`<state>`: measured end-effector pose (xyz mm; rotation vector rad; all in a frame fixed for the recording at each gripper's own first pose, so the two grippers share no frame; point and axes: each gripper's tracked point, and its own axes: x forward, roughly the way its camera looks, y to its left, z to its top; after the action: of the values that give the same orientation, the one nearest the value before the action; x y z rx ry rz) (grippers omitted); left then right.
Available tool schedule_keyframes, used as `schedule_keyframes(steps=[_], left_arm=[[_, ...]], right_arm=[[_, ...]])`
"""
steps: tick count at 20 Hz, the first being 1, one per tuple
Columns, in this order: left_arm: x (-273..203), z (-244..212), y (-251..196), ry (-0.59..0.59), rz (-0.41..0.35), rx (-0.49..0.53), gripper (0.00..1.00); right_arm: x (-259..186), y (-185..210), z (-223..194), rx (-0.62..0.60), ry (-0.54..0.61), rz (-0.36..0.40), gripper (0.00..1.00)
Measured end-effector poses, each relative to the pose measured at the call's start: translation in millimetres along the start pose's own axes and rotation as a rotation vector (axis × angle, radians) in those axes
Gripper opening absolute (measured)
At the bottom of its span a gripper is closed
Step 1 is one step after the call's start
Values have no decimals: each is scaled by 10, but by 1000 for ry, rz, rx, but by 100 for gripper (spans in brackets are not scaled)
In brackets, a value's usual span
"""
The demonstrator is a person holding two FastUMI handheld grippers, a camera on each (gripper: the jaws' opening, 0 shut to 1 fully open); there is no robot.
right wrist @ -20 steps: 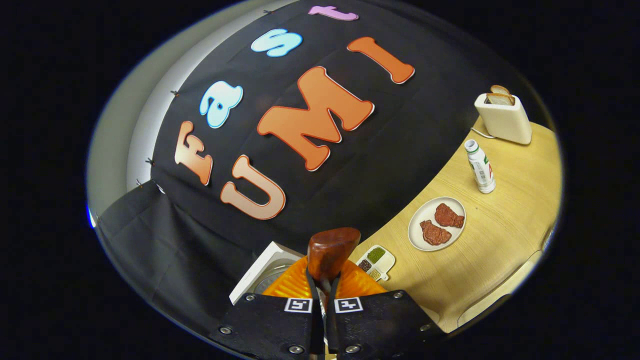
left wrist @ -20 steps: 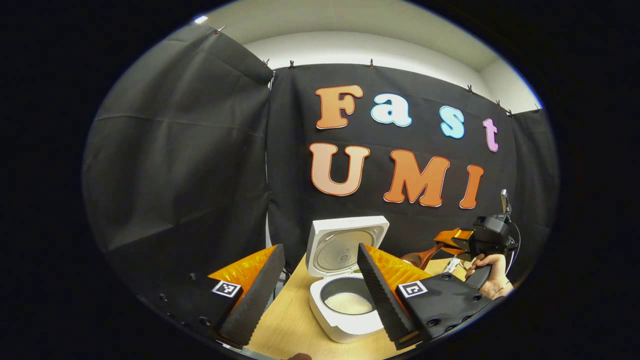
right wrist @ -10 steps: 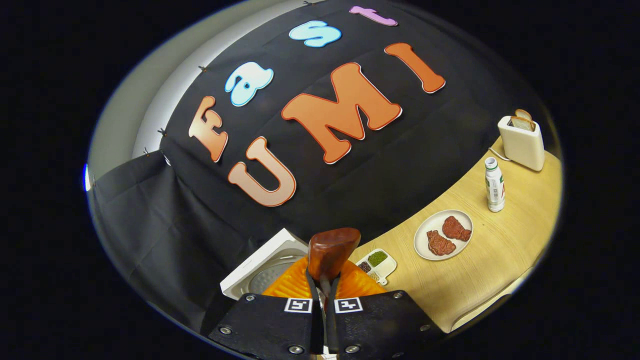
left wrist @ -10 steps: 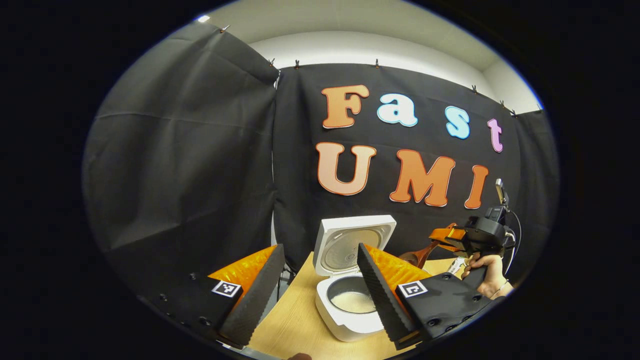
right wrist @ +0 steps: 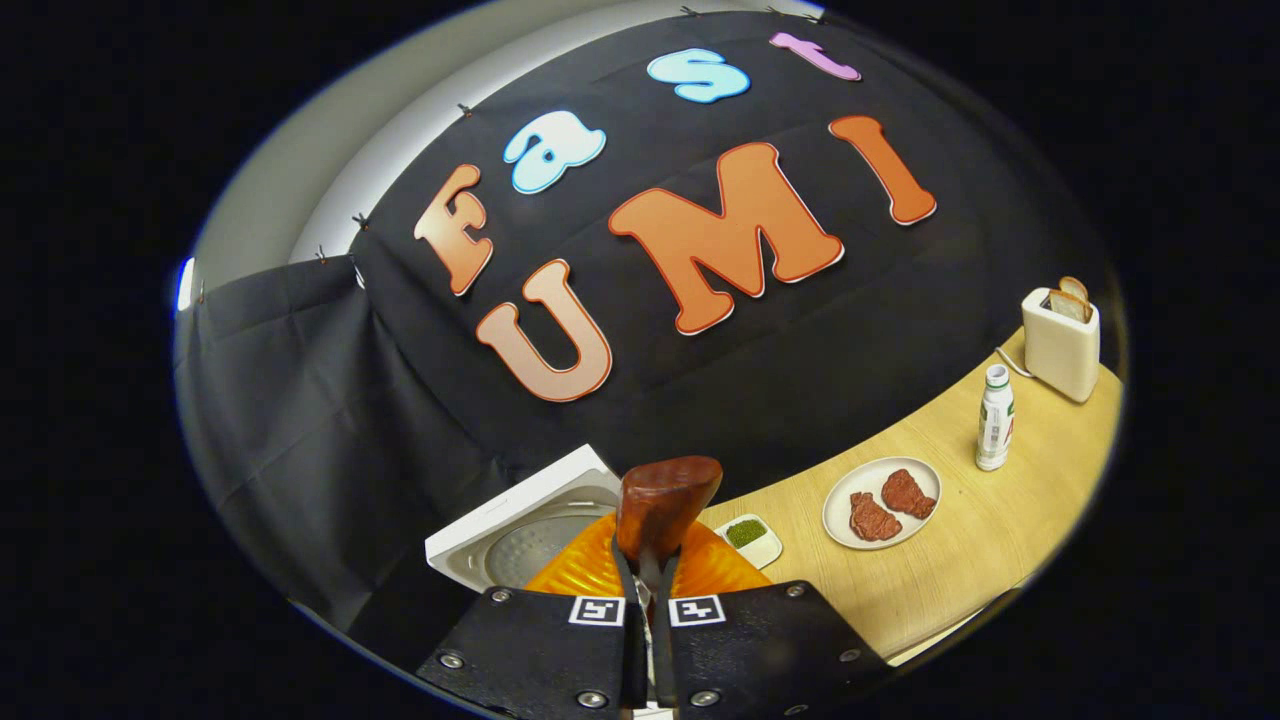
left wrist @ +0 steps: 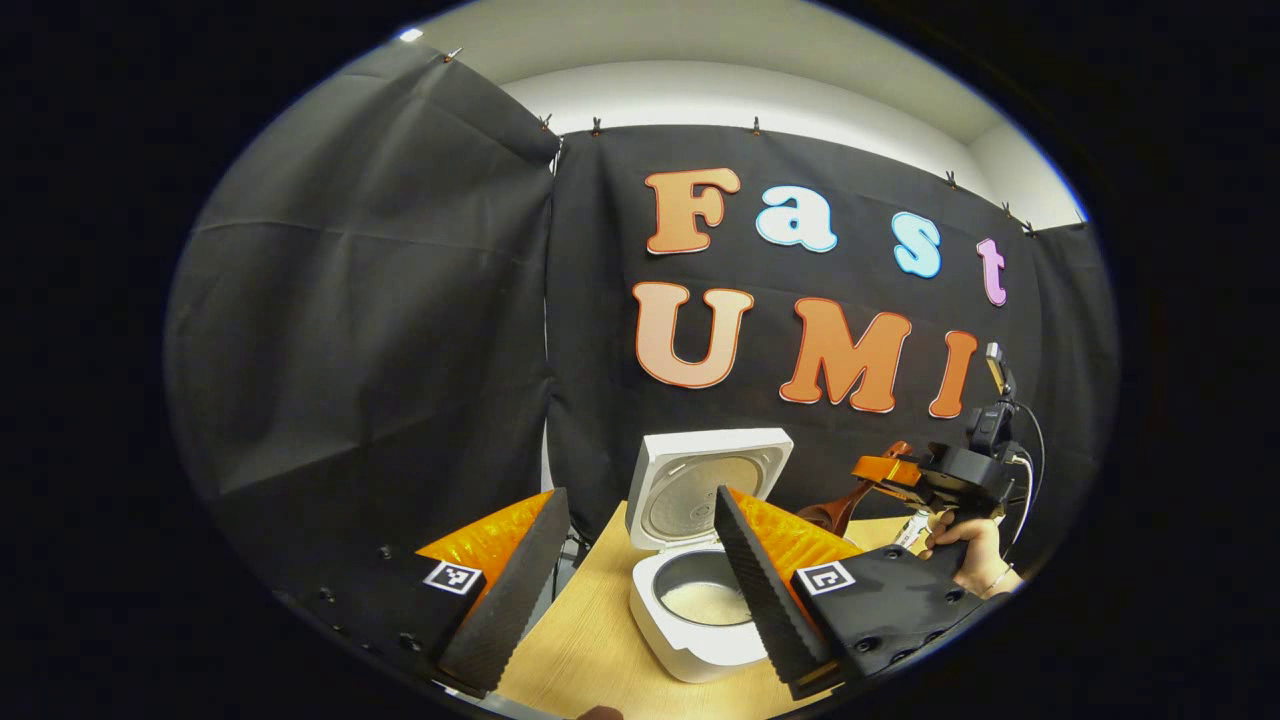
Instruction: Close the left gripper, press the button to open the rice cooker; take a wooden spoon from the chopstick holder with the right hand, scoop a spoonful of rice and pour it into the rice cooker, then put the wooden spoon back into the chopstick holder.
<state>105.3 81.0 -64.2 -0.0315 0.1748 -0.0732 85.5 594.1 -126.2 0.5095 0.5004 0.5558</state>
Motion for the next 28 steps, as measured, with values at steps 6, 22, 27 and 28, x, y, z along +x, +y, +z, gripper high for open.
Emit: schedule_keyframes(steps=[6, 22, 27, 28], left_arm=[[17, -50, 32, 10, 2, -5, 98], [23, -101, 218, 19, 24, -11, 99], [54, -157, 211, 33, 29, 4, 99], [50, -178, 210, 36, 29, 5, 98]], right_arm=[[-22, 187, -81, -137, -8, 38, 2], [-84, 619, -326, -500, -40, 132, 2], [-93, 715, -373, -635, -50, 166, 2], [-101, 730, -403, -666, -54, 174, 2]])
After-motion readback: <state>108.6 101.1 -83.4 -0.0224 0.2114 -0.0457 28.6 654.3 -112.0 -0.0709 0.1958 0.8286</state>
